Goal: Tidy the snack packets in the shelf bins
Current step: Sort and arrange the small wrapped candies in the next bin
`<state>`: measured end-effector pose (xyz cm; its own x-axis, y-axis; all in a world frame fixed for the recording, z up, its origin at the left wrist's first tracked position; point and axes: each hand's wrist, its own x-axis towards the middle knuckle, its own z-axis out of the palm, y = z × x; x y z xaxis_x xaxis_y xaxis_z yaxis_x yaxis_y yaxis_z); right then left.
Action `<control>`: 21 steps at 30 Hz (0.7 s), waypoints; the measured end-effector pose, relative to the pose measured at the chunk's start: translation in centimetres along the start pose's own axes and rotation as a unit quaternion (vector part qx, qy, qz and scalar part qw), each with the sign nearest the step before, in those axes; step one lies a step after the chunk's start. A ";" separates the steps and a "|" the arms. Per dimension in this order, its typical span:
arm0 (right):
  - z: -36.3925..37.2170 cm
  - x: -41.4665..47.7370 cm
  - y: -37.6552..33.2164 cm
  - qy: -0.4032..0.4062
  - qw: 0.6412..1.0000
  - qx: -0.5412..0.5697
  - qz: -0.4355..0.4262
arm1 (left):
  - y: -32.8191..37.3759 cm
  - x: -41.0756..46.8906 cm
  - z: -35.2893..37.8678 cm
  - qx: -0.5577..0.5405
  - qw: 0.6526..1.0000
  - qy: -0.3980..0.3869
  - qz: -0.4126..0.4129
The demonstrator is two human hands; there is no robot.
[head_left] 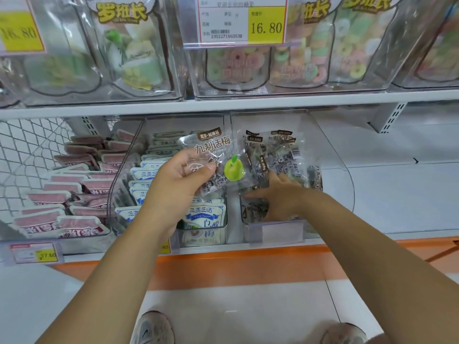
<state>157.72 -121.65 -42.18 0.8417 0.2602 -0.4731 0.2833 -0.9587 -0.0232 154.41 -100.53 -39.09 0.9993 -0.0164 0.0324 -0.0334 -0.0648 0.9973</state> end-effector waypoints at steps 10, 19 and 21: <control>1.5 0.9 0.1 0.129 0.989 0.076 -0.016 | 0.0 0.1 0.2 -0.003 1.000 0.003 0.004; 0.7 -2.6 3.8 0.130 0.905 0.395 -0.085 | 0.7 0.4 1.0 0.022 1.000 -0.006 0.022; 1.1 -3.0 3.9 0.108 0.911 0.387 -0.091 | 0.6 0.5 1.6 0.025 0.999 -0.007 0.019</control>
<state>155.76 -126.26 -41.79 0.9075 0.3594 -0.2175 0.0888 -0.6701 -0.7370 154.84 -102.21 -38.53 0.9970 -0.0342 0.0697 -0.0732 -0.1136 0.9908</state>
